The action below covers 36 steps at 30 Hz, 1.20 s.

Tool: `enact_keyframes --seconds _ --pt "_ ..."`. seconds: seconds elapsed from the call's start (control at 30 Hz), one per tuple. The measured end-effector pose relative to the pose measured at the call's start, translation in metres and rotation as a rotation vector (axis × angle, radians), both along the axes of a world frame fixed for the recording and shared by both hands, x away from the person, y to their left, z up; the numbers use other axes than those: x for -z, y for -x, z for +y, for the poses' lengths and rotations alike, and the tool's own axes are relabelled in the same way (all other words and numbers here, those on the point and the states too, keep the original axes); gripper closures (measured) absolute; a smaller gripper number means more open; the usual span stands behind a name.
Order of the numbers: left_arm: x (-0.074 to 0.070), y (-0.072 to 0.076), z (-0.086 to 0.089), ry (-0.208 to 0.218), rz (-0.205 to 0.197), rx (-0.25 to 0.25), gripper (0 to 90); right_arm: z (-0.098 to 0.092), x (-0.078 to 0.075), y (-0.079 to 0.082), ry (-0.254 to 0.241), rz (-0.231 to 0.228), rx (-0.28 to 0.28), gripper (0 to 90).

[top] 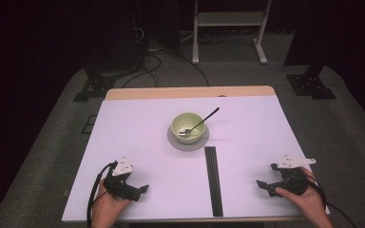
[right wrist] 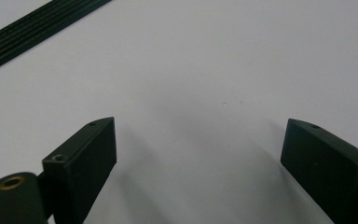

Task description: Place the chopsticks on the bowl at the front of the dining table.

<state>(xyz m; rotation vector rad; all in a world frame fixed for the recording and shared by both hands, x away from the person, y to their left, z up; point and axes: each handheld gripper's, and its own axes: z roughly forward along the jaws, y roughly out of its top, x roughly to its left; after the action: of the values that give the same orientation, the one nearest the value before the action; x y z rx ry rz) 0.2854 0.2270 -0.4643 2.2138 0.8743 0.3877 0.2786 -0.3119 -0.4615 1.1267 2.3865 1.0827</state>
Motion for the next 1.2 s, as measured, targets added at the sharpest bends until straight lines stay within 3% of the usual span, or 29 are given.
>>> enact_keyframes --seconds 1.2 --pt "0.0 0.0 0.0 0.0 0.0 0.0 0.0 0.02 -0.009 -0.017 -0.048 -0.016 -0.037 9.0"
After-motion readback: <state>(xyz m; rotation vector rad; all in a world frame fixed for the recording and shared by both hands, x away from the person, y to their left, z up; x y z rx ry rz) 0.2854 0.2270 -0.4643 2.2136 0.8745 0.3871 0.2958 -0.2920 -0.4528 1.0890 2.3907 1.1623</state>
